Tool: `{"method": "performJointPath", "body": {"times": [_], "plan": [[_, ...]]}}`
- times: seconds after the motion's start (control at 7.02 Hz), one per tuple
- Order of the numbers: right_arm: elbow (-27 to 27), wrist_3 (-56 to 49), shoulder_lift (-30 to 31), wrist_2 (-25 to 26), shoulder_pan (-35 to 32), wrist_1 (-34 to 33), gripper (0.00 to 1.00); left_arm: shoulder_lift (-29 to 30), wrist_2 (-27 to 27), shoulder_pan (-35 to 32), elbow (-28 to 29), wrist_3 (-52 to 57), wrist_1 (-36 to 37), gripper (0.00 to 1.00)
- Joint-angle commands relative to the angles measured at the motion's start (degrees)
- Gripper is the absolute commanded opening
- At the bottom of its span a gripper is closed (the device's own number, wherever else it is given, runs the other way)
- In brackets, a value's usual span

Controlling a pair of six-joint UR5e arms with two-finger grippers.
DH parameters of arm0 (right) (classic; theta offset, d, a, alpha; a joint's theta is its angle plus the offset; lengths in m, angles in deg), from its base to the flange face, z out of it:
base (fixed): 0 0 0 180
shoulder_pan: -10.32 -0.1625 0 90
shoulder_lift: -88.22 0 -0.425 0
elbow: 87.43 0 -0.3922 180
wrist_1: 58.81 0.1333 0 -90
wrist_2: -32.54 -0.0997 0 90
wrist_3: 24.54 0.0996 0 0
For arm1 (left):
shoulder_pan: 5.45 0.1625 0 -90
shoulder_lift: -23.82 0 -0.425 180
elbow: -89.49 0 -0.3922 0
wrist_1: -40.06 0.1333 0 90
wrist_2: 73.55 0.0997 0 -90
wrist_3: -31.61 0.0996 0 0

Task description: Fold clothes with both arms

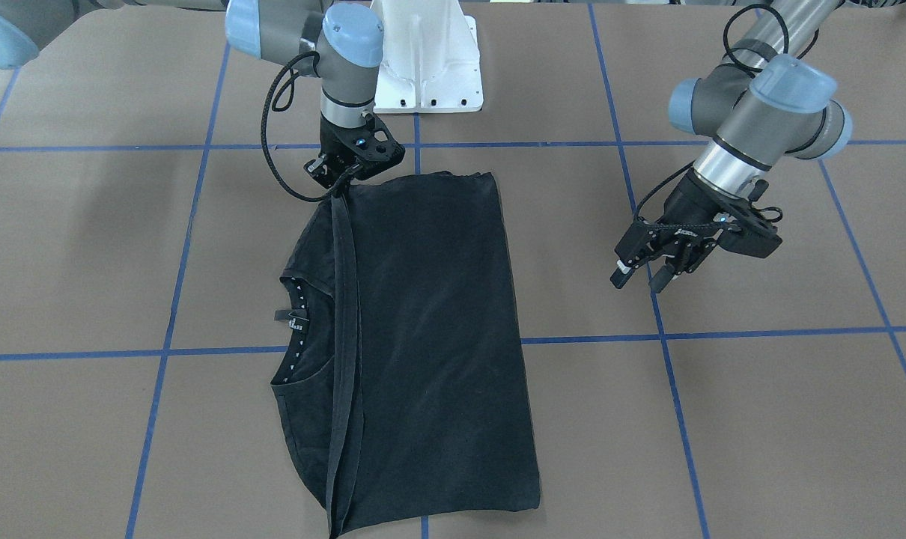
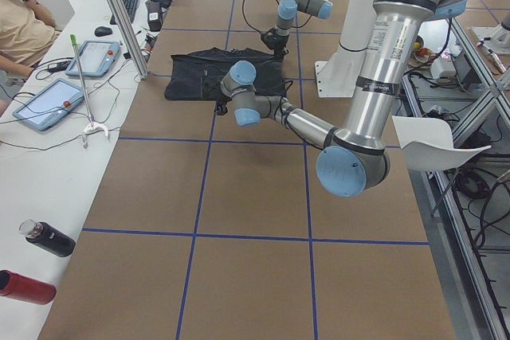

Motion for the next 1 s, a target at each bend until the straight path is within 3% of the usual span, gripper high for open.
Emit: {"method": "performJointPath", "body": {"times": [0.0,0.29,0.57,0.86], "plan": [[-0.14,0.0,-0.06,-0.24,-0.15,-0.08,0.0,0.0,-0.06,0.0,-0.03,0.0,0.0,0.83],[-0.84,-0.09,0.55,-0.86,-1.82,-0.52,0.0,0.35,0.02,0.09,-0.12,-2.0,-0.09,0.83],[-5.22,0.87,5.18,-0.25,-2.0,-1.75,0.0,0.35,0.11,0.09,-0.55,-2.64,-0.09,0.83],[-5.5,7.88,6.96,0.02,1.06,-1.67,0.0,0.44,0.11,0.09,-0.82,-2.9,-0.09,0.83]]}}
